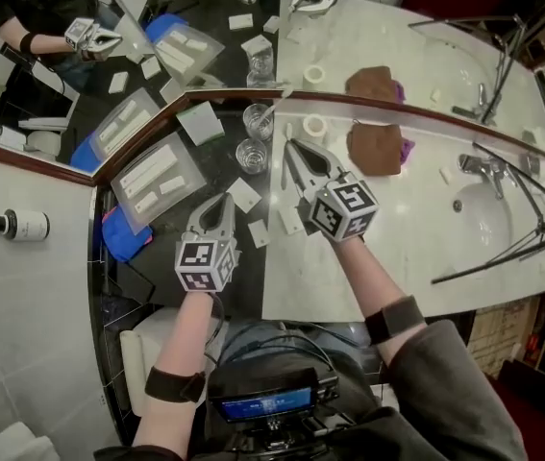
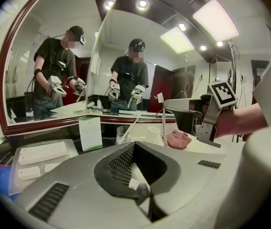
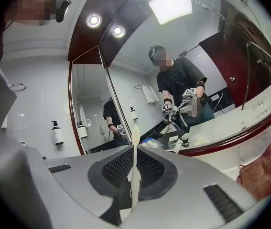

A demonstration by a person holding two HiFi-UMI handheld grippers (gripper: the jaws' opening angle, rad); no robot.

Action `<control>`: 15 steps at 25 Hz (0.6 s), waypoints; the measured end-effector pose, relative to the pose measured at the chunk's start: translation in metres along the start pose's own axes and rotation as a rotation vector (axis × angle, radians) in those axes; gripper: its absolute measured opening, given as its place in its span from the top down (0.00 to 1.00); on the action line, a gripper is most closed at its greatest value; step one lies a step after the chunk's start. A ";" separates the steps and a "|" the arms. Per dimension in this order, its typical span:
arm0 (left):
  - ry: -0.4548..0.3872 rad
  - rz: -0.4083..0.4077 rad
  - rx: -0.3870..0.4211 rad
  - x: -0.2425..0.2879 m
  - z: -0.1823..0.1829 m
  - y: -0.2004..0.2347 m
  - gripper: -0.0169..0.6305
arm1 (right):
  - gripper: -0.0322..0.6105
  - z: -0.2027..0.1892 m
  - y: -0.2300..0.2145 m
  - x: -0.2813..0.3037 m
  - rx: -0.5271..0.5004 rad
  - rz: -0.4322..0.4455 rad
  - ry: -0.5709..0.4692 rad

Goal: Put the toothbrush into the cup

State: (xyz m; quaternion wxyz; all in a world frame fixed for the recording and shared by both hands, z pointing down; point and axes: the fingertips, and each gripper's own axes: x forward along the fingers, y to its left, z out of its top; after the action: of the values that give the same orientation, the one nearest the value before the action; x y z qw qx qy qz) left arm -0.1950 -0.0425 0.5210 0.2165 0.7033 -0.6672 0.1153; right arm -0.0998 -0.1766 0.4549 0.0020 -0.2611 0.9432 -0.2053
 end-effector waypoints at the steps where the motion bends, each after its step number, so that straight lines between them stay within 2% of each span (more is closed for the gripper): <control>1: -0.001 0.001 -0.001 0.003 0.000 0.004 0.97 | 0.89 0.001 0.002 0.008 0.003 0.004 -0.007; 7: -0.002 0.005 -0.010 0.018 -0.004 0.024 0.97 | 0.89 0.001 0.005 0.051 0.022 0.015 -0.041; 15: 0.003 0.006 -0.021 0.034 -0.009 0.047 0.97 | 0.89 -0.012 -0.001 0.090 0.062 -0.018 -0.061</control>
State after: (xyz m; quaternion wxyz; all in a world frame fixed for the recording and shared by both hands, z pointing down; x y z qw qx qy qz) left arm -0.2376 -0.0688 0.5516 0.2247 0.6987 -0.6702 0.1101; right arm -0.1781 -0.2170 0.4754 0.0372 -0.2756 0.9335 -0.2264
